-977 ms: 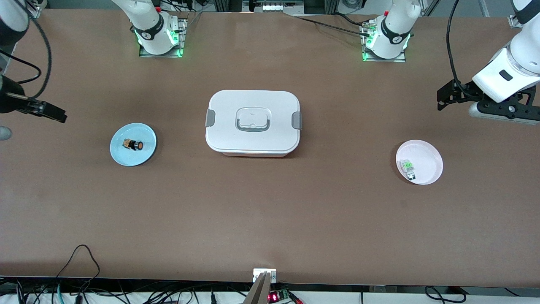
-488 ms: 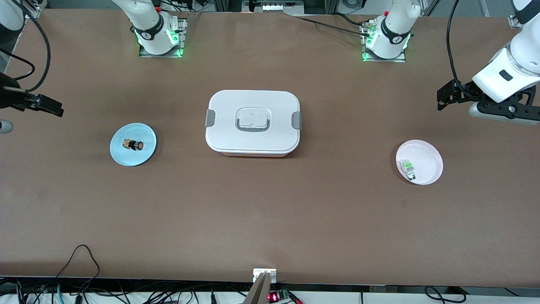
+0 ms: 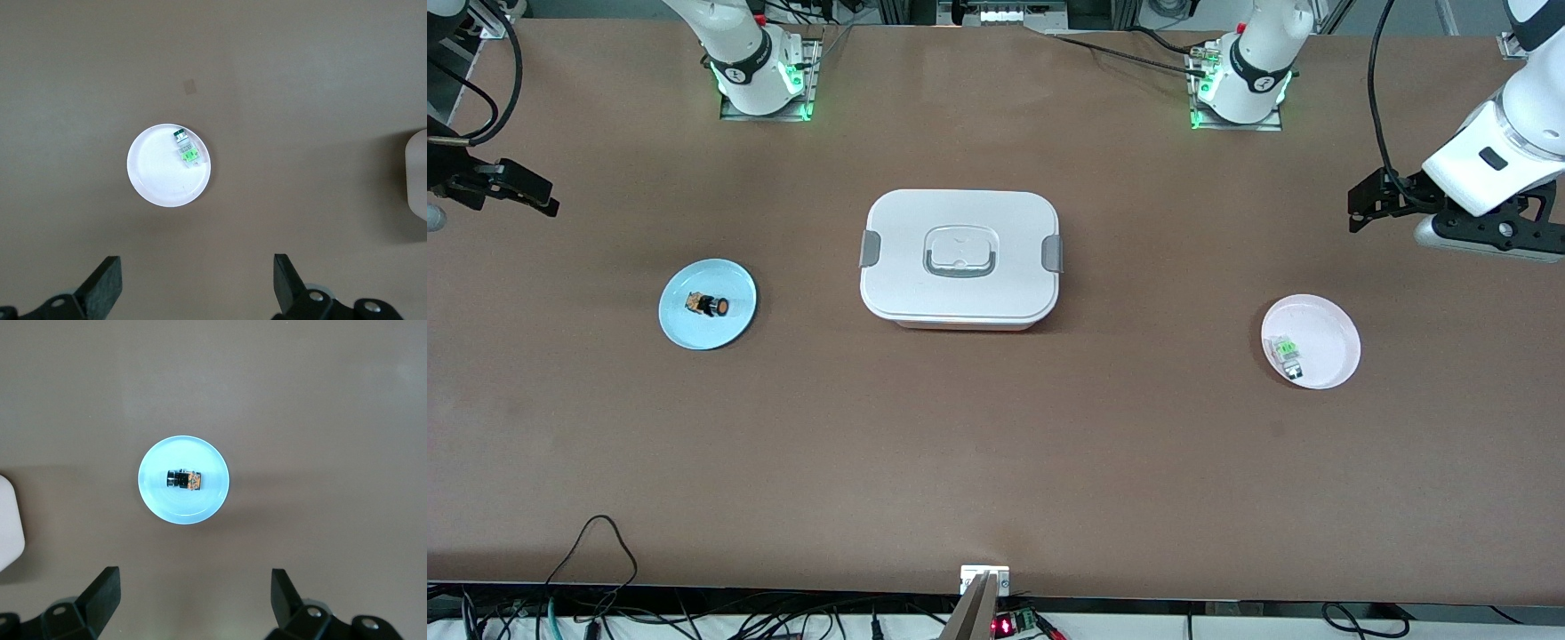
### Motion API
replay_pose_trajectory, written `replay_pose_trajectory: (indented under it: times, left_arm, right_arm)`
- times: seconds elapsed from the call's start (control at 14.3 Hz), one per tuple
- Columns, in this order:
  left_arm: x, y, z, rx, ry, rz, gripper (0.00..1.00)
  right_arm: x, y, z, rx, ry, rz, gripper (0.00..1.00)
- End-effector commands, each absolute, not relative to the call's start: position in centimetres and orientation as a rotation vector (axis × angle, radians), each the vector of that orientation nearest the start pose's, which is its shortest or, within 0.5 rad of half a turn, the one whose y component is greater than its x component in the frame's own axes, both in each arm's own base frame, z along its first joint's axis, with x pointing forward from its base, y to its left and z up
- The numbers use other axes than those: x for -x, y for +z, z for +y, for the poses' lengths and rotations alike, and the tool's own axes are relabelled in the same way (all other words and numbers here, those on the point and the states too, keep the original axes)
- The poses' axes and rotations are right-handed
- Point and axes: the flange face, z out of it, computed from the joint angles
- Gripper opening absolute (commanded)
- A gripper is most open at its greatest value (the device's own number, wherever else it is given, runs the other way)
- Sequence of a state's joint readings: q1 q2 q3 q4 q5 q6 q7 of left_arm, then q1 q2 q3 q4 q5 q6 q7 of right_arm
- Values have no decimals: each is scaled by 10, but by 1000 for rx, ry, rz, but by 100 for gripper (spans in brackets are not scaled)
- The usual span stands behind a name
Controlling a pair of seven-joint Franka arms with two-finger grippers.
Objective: Transfer orange switch to right arm and place
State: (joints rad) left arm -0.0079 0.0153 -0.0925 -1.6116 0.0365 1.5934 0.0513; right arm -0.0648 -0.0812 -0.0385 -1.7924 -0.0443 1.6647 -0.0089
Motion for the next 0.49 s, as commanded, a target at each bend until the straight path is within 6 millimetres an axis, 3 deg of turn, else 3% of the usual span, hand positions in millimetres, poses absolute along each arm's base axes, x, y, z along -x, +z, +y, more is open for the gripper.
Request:
replay_pose_trajectory:
  times: [0.0,0.42]
  left_arm:
    - [-558,604,-52,3108,57,247,100]
    - [-558,605,-51,3108,54,244,100]
  right_arm:
    - [-523,580,-42,3168,78,196,100]
    - [-528,592,-44,3166,38,173,100]
